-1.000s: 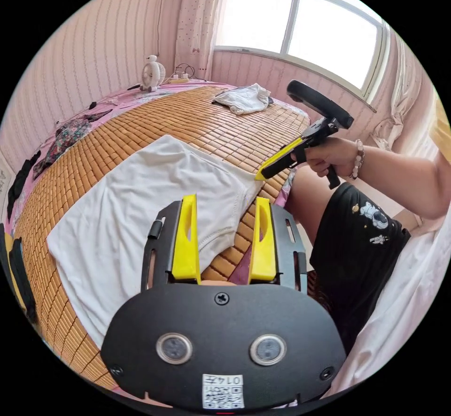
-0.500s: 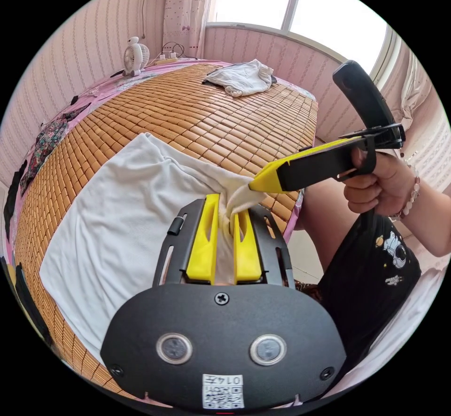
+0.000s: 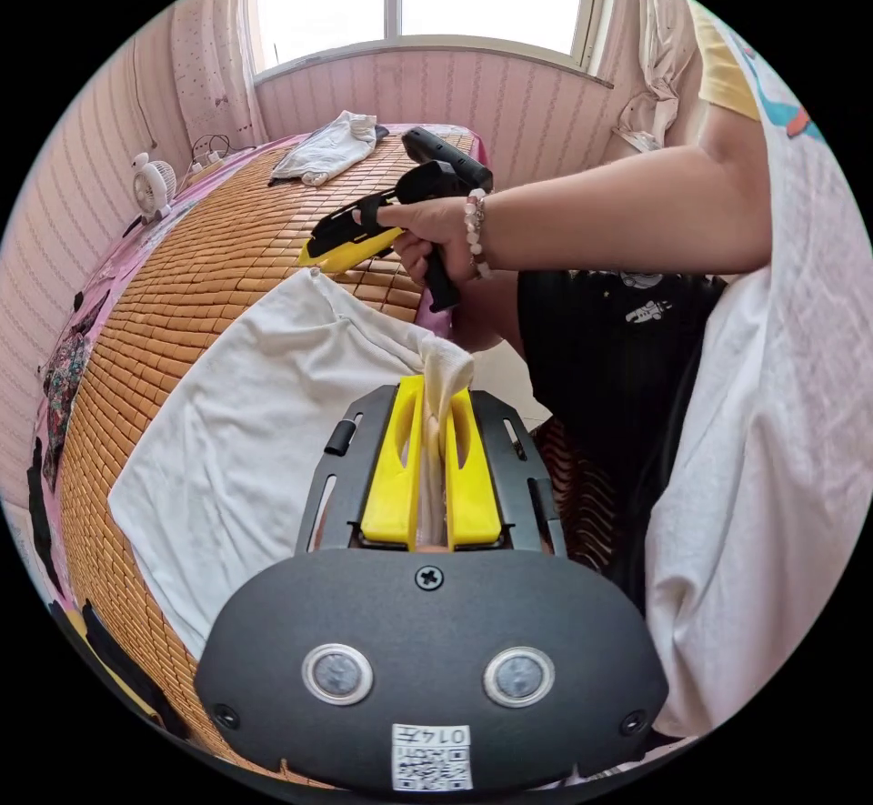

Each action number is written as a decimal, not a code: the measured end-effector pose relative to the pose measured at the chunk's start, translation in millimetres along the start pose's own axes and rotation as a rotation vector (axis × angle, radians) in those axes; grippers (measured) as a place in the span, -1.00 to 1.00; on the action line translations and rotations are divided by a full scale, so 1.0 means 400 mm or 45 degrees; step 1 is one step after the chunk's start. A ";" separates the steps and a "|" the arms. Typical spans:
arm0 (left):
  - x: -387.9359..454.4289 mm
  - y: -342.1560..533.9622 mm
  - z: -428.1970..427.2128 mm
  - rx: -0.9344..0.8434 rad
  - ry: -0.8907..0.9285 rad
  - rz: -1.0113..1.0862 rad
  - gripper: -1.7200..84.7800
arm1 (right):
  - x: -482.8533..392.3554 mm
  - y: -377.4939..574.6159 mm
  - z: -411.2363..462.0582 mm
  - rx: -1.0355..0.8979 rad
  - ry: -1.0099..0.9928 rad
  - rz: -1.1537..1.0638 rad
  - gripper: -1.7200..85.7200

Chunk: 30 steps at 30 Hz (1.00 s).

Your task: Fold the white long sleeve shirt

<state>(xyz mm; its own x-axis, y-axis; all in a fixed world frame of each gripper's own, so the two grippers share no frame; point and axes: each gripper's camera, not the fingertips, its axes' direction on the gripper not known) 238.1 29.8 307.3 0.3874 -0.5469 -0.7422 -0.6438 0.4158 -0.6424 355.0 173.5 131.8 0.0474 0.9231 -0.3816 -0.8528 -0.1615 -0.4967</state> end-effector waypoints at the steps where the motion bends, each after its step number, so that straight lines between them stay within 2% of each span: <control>1: 0.000 0.004 -0.006 0.002 0.005 -0.010 -0.90 | -0.001 -0.004 0.005 -0.019 0.022 -0.004 -0.90; 3: -0.004 0.017 -0.029 0.024 0.012 -0.056 -0.90 | 0.009 -0.010 0.008 -0.056 0.037 0.007 -0.94; 7: -0.005 0.028 -0.057 0.054 0.008 -0.083 -0.90 | 0.052 -0.002 -0.093 0.181 -0.098 0.097 -0.93; 9: 0.002 0.036 -0.083 0.092 -0.013 -0.059 -0.90 | 0.058 -0.008 -0.138 0.193 -0.088 0.078 -0.92; 12: -0.003 0.054 -0.096 0.112 -0.004 -0.068 -0.90 | 0.026 -0.015 -0.142 0.071 0.103 -0.022 -0.91; 16: -0.020 0.075 -0.108 0.129 0.011 -0.115 -0.90 | -0.051 -0.019 -0.007 -0.148 0.129 -0.163 -0.89; 22: -0.041 0.100 -0.147 0.146 -0.002 -0.159 -0.89 | -0.143 -0.002 0.148 -0.240 0.462 -0.350 -0.87; 25: -0.058 0.111 -0.171 0.178 0.004 -0.180 -0.89 | -0.142 -0.002 0.124 -0.234 0.281 -0.310 -0.89; 30: -0.081 0.124 -0.248 0.315 -0.019 -0.147 -0.90 | -0.169 -0.007 0.009 -0.124 0.220 -0.302 -0.92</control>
<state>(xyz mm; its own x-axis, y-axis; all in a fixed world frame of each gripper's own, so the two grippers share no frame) 128.3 -3.9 318.5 0.4596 -0.5909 -0.6631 -0.4147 0.5174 -0.7485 352.3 112.6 161.6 0.3342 0.8673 -0.3690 -0.7537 0.0108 -0.6571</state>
